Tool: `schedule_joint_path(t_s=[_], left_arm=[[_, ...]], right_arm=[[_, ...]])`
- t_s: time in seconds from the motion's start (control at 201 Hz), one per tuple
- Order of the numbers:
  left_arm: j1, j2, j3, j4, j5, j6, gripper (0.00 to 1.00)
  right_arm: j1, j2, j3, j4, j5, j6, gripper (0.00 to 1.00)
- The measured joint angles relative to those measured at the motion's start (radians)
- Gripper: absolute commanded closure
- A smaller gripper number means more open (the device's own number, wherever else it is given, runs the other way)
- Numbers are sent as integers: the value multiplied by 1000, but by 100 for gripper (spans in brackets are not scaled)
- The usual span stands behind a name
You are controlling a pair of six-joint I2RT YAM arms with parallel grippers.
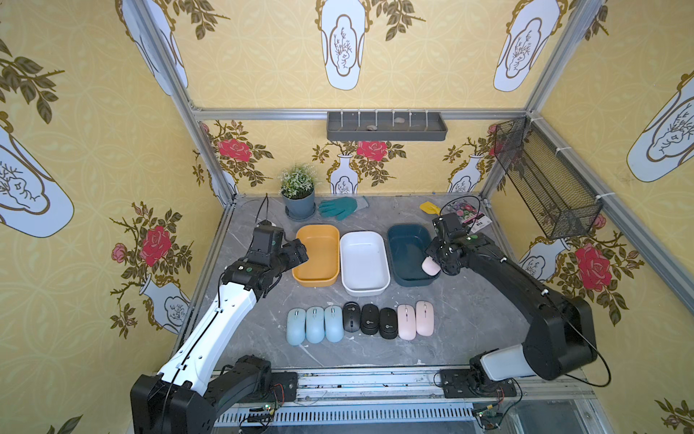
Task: Place the mice by color into the storage box
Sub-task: Place the mouse in the storage box.
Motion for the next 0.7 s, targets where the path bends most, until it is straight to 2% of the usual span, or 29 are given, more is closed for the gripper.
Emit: schedule_joint_path(t_s=[0.209,0.388,0.697], left_arm=[[1,18,14,-4,-30,1,11],[2,42,29,-7,-54,4,11],[2,69,43,0,-63,29,11]], right_arm=[[-10,251,185,99,-83,-110,38],[-14,393,292,140,-132,-152,38],[-19,502,344,150,-168,-183,37]])
